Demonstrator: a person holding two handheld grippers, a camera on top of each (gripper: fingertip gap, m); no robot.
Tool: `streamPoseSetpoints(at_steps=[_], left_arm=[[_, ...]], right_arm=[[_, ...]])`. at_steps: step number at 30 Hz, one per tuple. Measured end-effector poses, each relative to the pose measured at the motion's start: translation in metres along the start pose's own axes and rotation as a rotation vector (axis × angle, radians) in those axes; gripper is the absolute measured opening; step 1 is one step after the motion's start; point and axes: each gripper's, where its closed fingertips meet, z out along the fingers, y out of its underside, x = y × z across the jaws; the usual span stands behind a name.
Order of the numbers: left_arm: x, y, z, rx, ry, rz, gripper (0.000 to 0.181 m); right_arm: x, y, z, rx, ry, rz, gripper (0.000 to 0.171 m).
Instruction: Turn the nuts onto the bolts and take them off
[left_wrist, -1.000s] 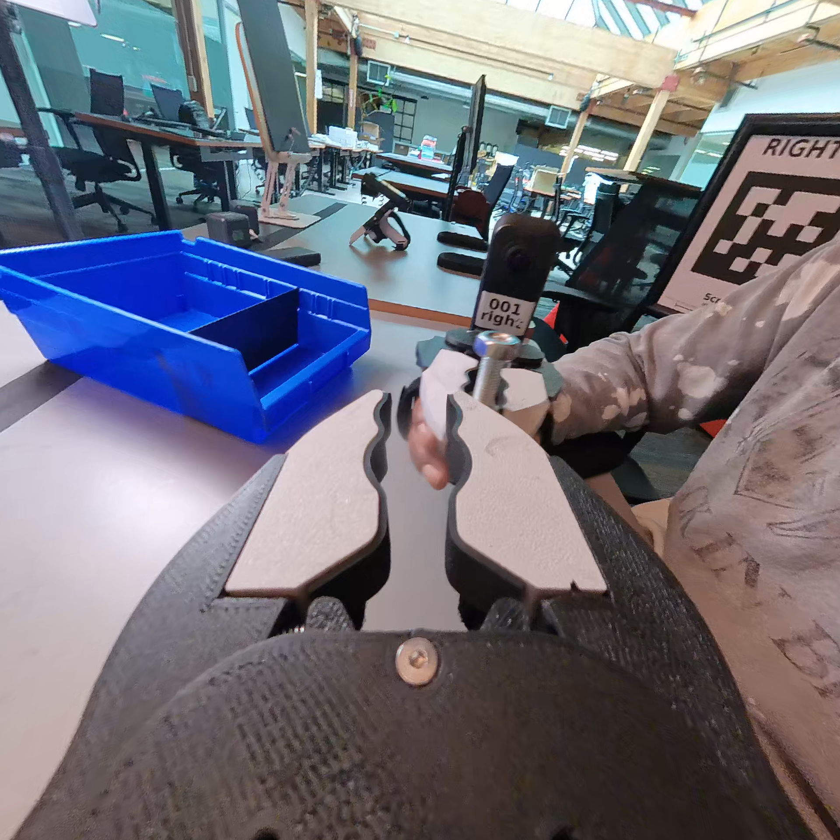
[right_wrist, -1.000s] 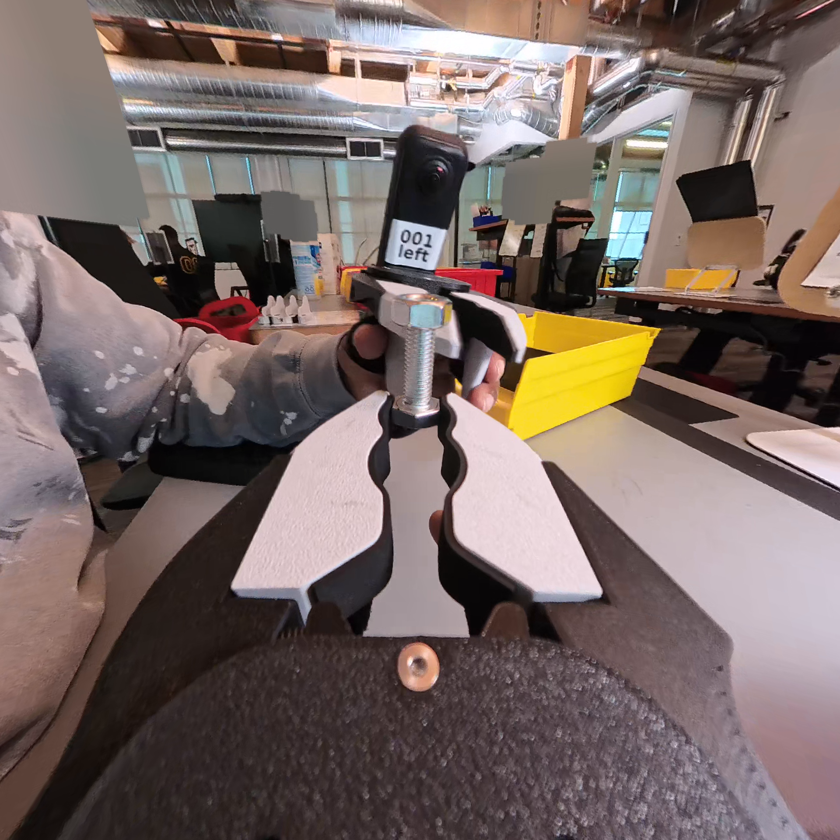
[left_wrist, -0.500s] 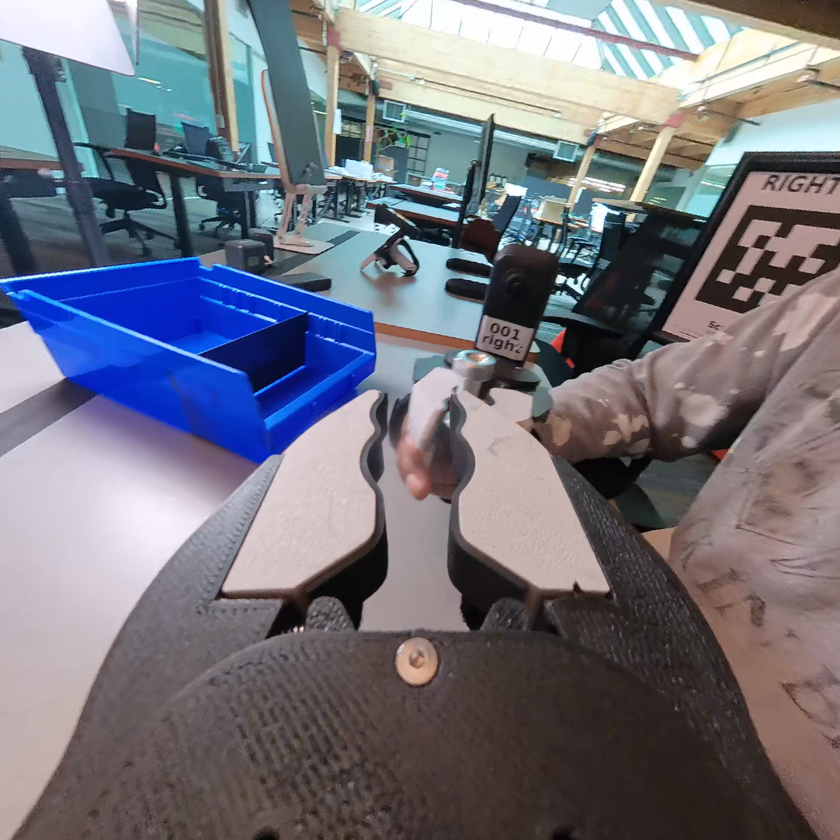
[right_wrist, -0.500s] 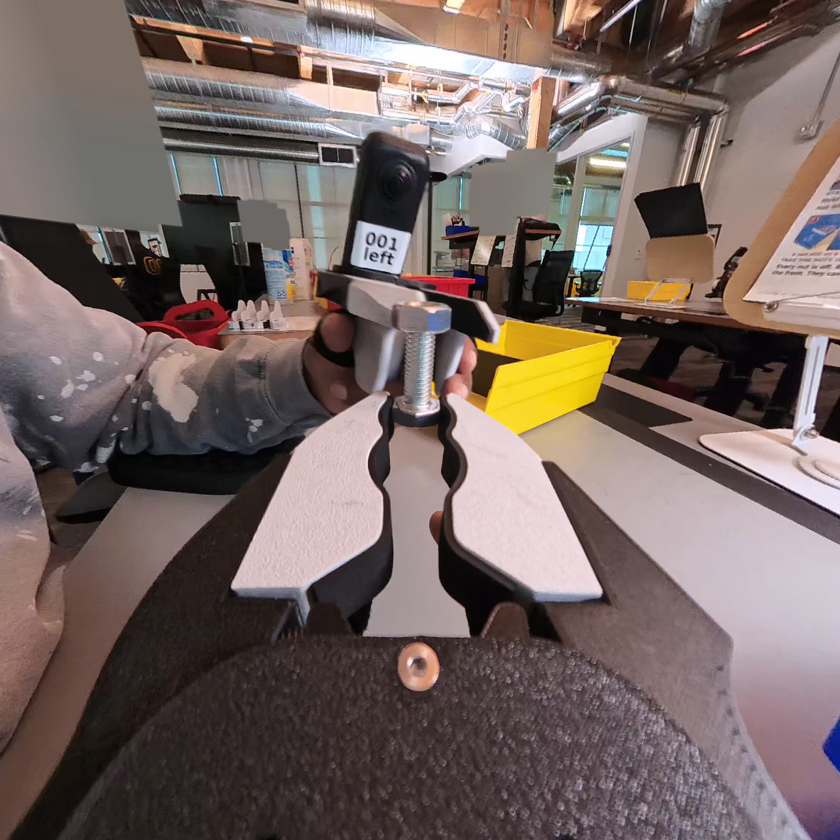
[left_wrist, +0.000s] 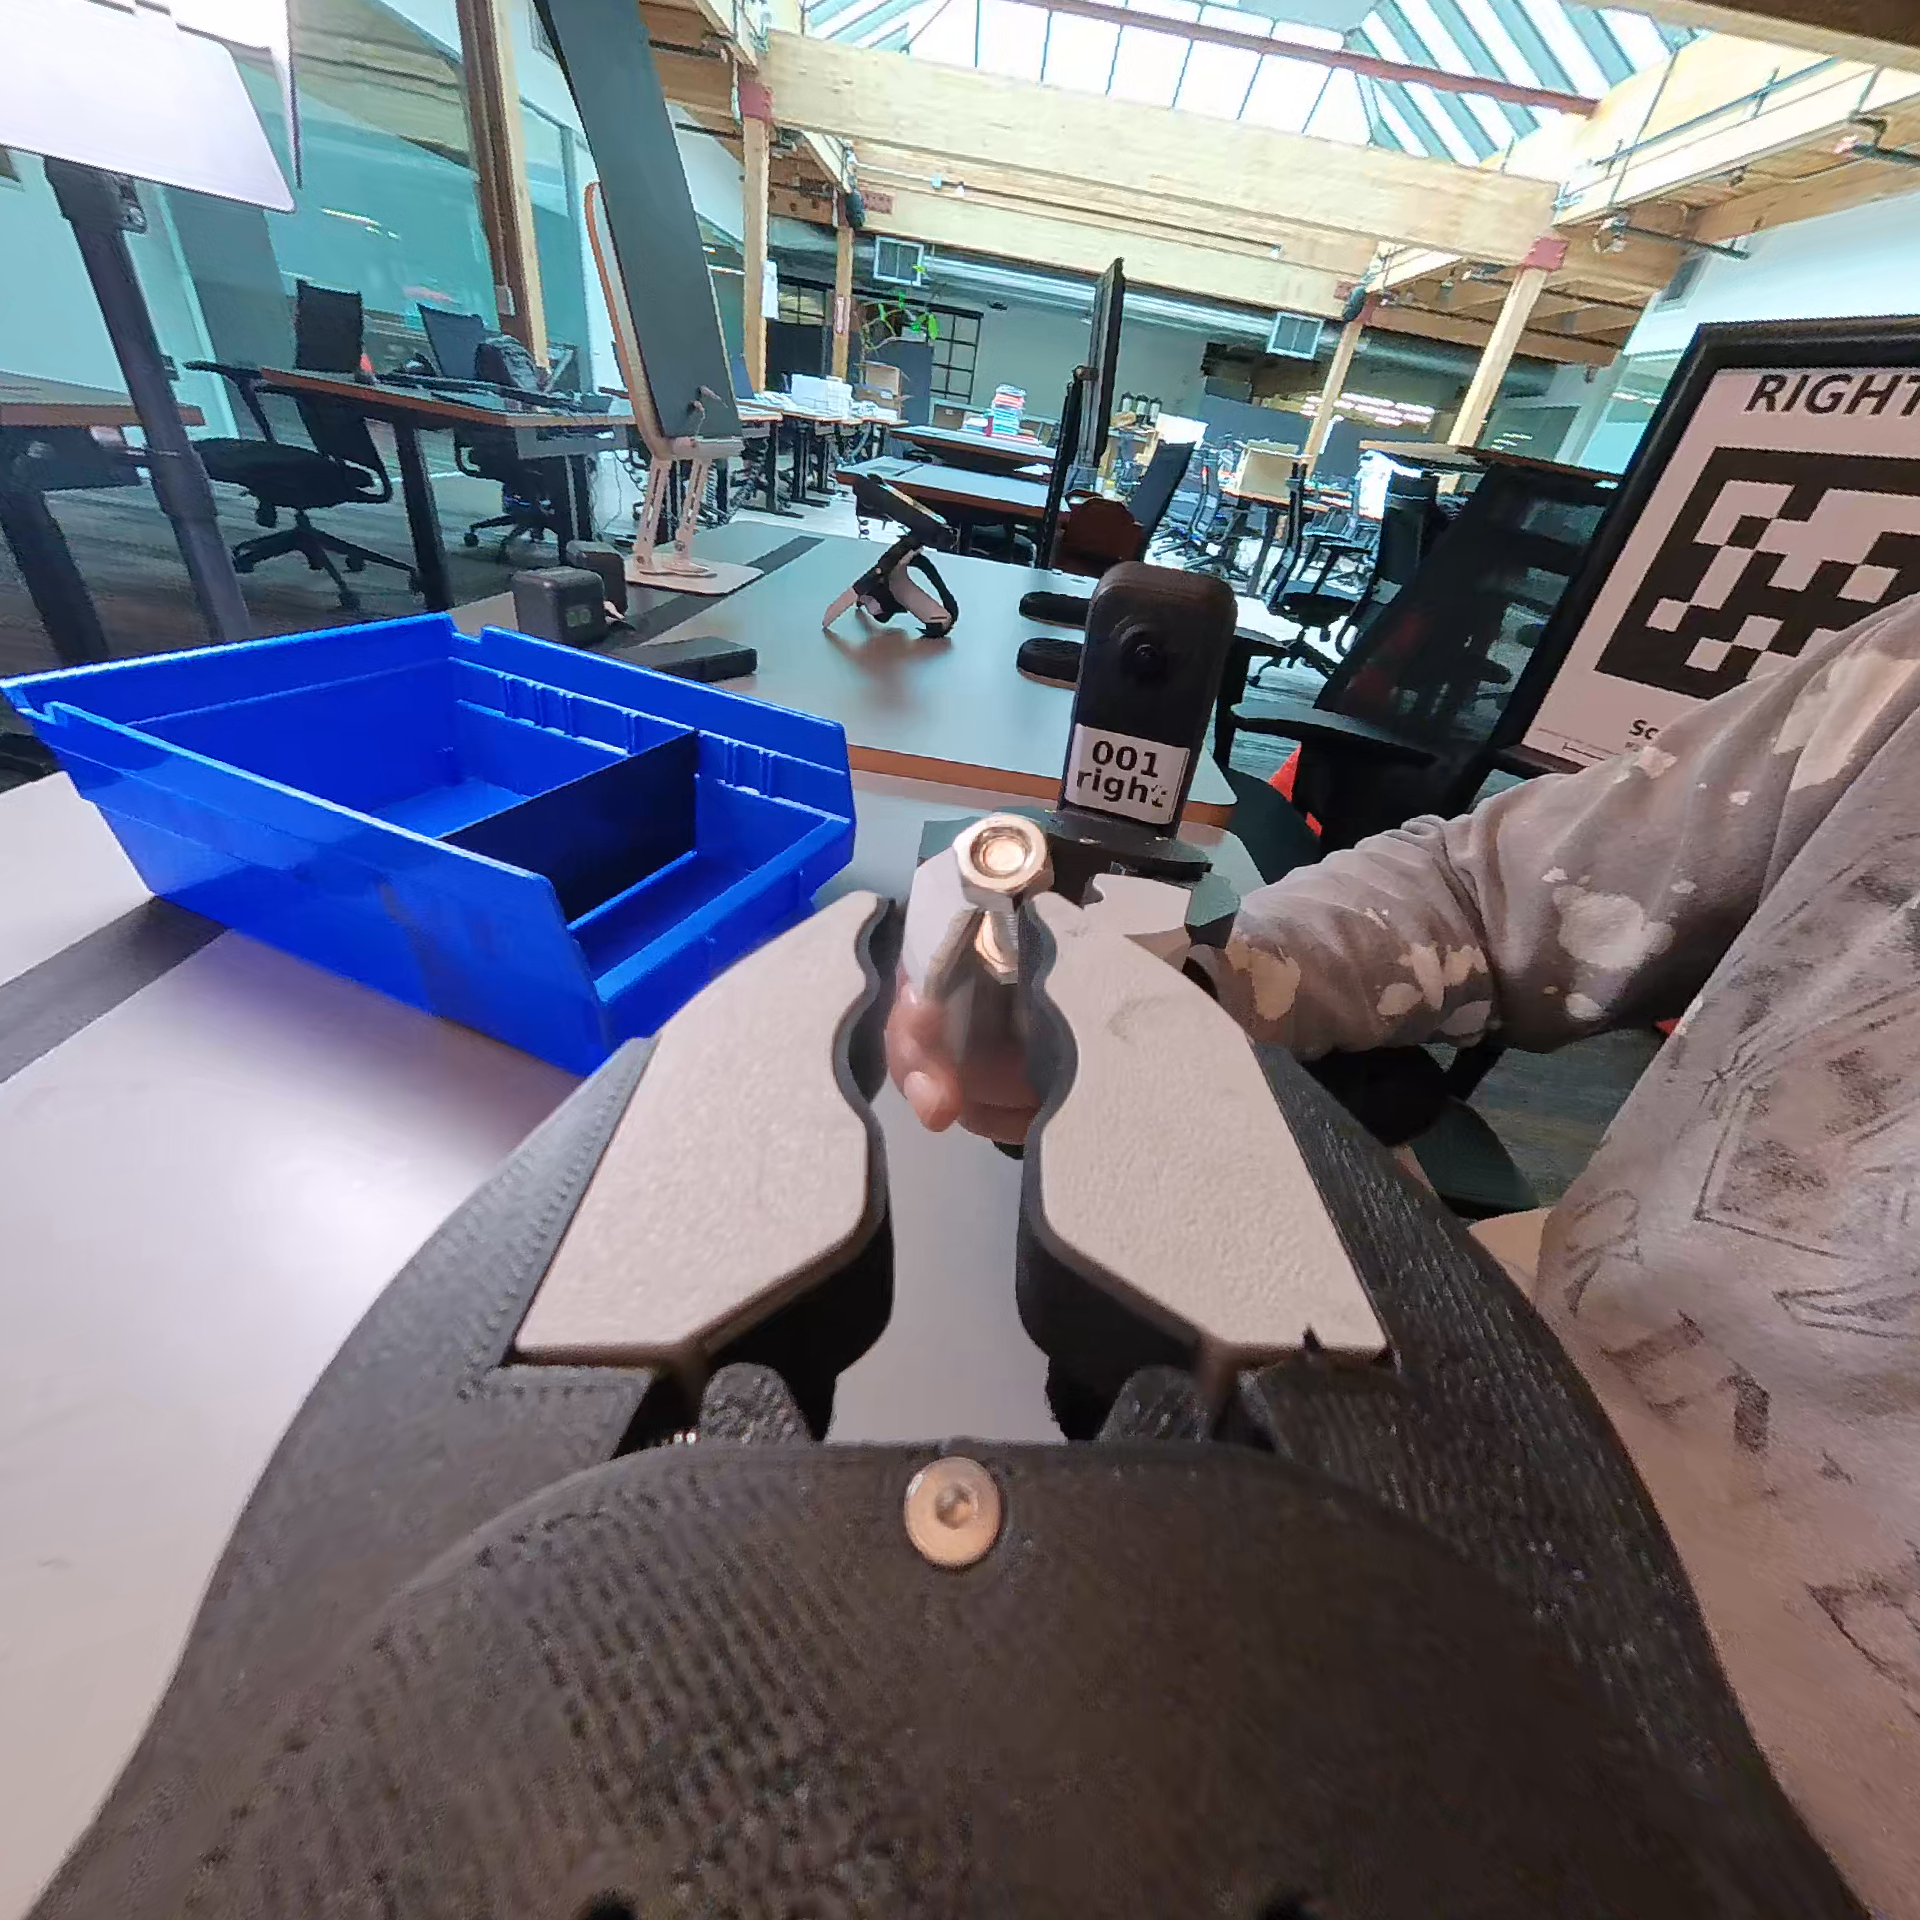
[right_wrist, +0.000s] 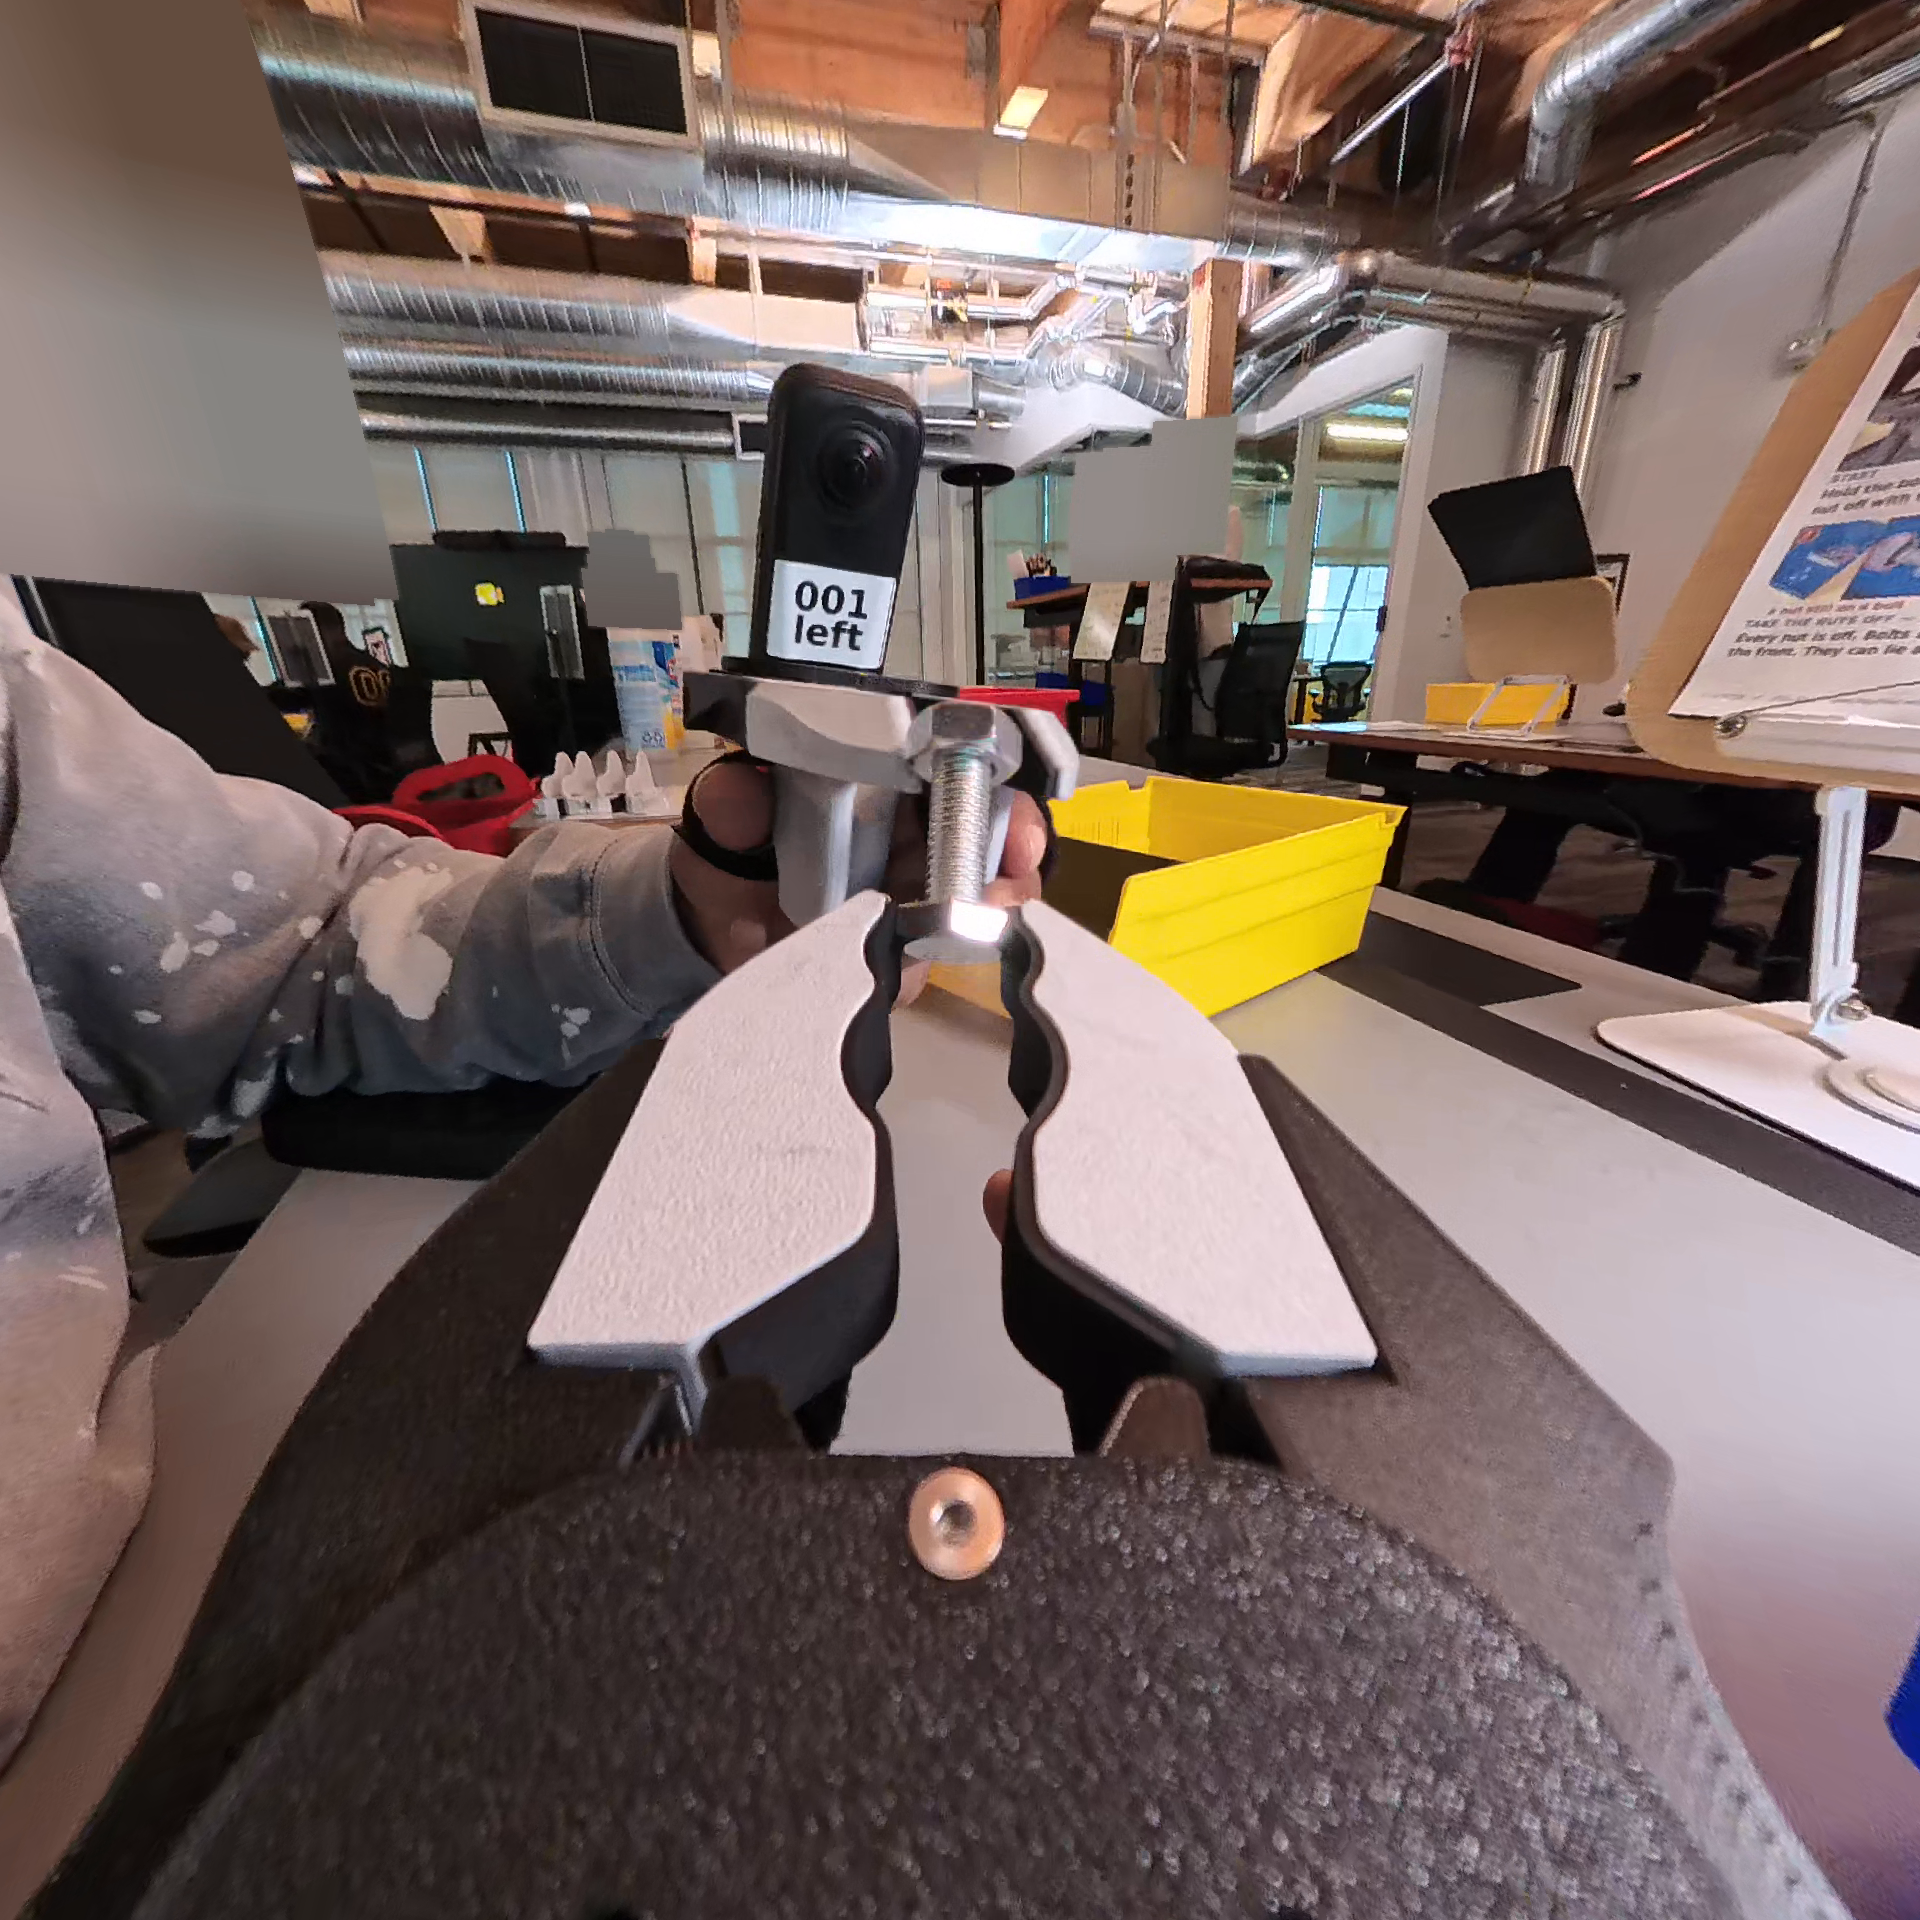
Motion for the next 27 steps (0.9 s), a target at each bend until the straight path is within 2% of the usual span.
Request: streamPoseSetpoints(at_steps=[3,7,13,17,20,21,22,27], left_arm=[[0.009,0.002,0.004,-0.005,0.059,-0.039,0.026],[0.009,0.006,0.007,-0.028,0.028,0.008,0.020],[0.011,0.021,0.013,-0.115,0.006,0.087,0.020],[0.013,0.019,0.011,-0.104,0.035,0.071,0.020],[0.008,0.010,0.003,-0.054,0.045,0.038,0.027],[-0.006,0.008,-0.002,-0.042,-0.019,0.013,0.014],[-0.018,0.007,-0.006,-0.029,-0.070,0.001,0.014],[-0.001,0.003,-0.002,-0.006,0.019,-0.001,0.028]], right_arm=[[0.000,0.005,0.002,-0.033,0.009,-0.018,0.018],[-0.004,0.013,0.005,-0.069,-0.002,-0.021,0.019],[-0.004,0.037,0.011,-0.227,0.024,-0.032,0.018],[-0.005,0.035,0.011,-0.214,0.014,-0.045,0.018],[-0.009,0.025,0.009,-0.149,-0.016,-0.033,0.018],[-0.010,0.018,0.007,-0.107,-0.037,-0.028,0.018],[-0.011,0.012,0.006,-0.082,-0.044,-0.026,0.018],[0.000,0.015,0.004,-0.102,0.010,-0.023,0.018]])
